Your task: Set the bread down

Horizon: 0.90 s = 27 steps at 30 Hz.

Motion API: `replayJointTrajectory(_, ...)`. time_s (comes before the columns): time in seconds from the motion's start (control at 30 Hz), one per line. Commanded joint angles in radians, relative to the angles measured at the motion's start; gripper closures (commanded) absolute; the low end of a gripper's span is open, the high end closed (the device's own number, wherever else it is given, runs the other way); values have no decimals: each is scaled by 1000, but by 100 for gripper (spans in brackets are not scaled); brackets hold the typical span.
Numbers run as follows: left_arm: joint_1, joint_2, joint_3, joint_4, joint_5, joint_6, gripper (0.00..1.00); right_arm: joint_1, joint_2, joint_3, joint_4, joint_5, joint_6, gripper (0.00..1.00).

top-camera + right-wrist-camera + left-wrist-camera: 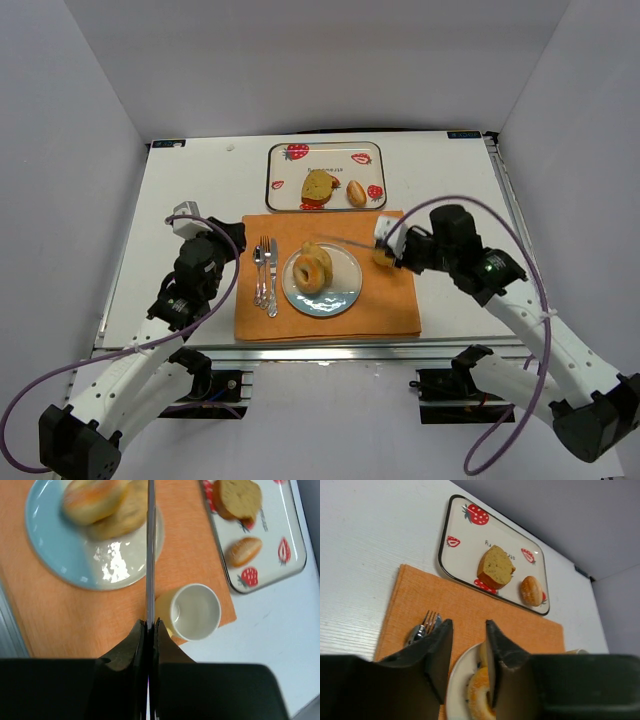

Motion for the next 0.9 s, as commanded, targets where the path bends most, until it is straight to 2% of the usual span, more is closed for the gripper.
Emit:
replayJointTrajectory(0.0,6,-5,3,15,29,8,64,-154,38,87,174,40,334,100)
replayJointTrajectory(0.03,6,-3,6,15,34,13,74,-201,62,102,228,47,389,100)
replayJointTrajectory(0.1,6,0,7,15,46,16,81,-328,102,99,292,159,551,100)
replayJointTrajectory(0.13,6,3,7,15,52,19,81,-362,115,86,385,212,595,100)
replayJointTrajectory(0.2,6,24,7,14,86,23,79,-447,162,17,461,316,635,100)
replayJointTrajectory(0.23,6,35,10,15,104,25,77,-471,185,-6,502,327,644,100)
replayJointTrajectory(0.33,6,90,10,55,198,25,54,-577,297,-82,547,306,707,100)
replayJointTrajectory(0.37,6,118,10,58,219,25,42,-587,331,-92,550,297,715,100)
replayJointTrajectory(0.47,6,147,10,64,271,22,30,-661,458,-105,627,255,739,100)
replayJointTrajectory(0.53,6,152,6,69,288,22,27,-680,535,-106,650,251,727,100)
replayJointTrajectory(0.57,6,152,4,68,291,22,26,-683,555,-108,671,241,715,97)
replayJointTrajectory(0.63,6,150,3,63,288,26,25,-690,604,-117,687,237,692,82)
replayJointTrajectory(0.67,6,149,3,57,287,28,25,-690,618,-118,681,229,663,72)
replayJointTrajectory(0.7,6,149,3,57,287,28,25,-692,638,-119,678,222,645,54)
replayJointTrajectory(0.77,6,149,0,60,284,28,25,-696,650,-128,676,206,615,41)
replayJointTrajectory(0.8,6,150,-3,60,284,26,25,-709,650,-129,661,195,591,31)
replayJointTrajectory(0.87,6,152,-4,61,284,28,25,-724,647,-128,647,177,577,23)
